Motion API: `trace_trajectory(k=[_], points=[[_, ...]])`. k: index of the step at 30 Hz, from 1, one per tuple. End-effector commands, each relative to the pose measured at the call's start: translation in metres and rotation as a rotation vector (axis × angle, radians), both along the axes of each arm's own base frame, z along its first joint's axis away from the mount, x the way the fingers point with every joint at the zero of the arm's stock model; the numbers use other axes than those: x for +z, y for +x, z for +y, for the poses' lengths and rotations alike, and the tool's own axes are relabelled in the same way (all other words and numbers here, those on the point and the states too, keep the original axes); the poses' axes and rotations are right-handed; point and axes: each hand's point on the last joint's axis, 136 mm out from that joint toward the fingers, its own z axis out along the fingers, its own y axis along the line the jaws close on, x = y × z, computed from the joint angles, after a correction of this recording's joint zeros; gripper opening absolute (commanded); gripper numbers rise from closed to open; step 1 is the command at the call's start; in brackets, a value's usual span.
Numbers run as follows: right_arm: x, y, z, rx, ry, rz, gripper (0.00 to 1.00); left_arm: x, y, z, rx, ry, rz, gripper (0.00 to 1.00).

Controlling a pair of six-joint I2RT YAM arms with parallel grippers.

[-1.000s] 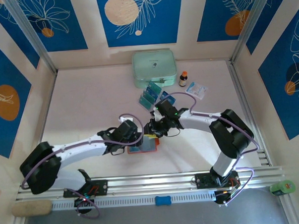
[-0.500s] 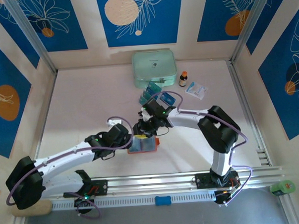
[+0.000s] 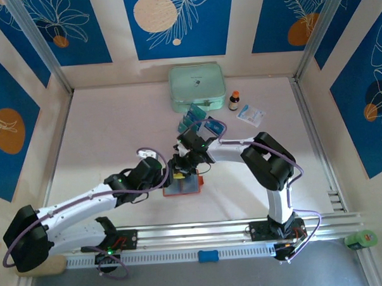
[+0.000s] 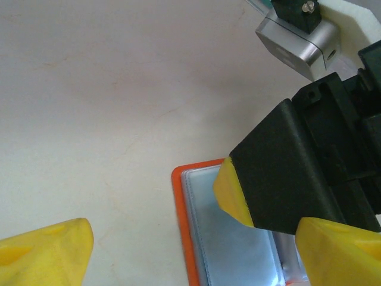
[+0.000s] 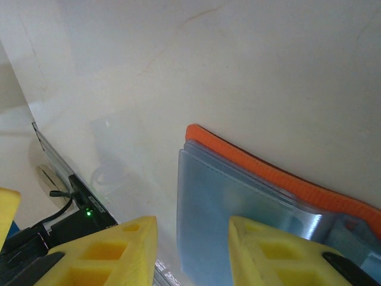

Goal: Put the credit cards into the card holder
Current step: Flip over the card slot in the card holder.

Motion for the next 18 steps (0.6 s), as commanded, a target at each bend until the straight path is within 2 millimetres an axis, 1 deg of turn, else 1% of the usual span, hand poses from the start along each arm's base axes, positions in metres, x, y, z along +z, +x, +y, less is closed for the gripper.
trace_trajectory(k=[1, 6, 9, 13, 18], points=[[0.000, -0.006, 0.006, 0.014, 0.014, 0.032, 0.37, -0.009, -0.001, -0.006, -0.006, -0.024, 0.017, 0.89], [-0.010, -0.007, 0.006, 0.006, 0.003, 0.058, 0.37, -0.020, -0.004, -0.003, -0.002, -0.010, 0.039, 0.89], [-0.009, -0.007, 0.006, 0.003, 0.010, 0.062, 0.37, -0.024, -0.005, 0.000, 0.004, -0.002, 0.044, 0.89], [0.002, -0.002, 0.005, -0.006, 0.030, 0.049, 0.37, -0.027, -0.006, 0.003, 0.012, 0.001, 0.046, 0.90], [0.019, 0.009, -0.005, -0.039, 0.050, 0.016, 0.37, -0.027, -0.006, 0.003, 0.016, -0.001, 0.047, 0.90]])
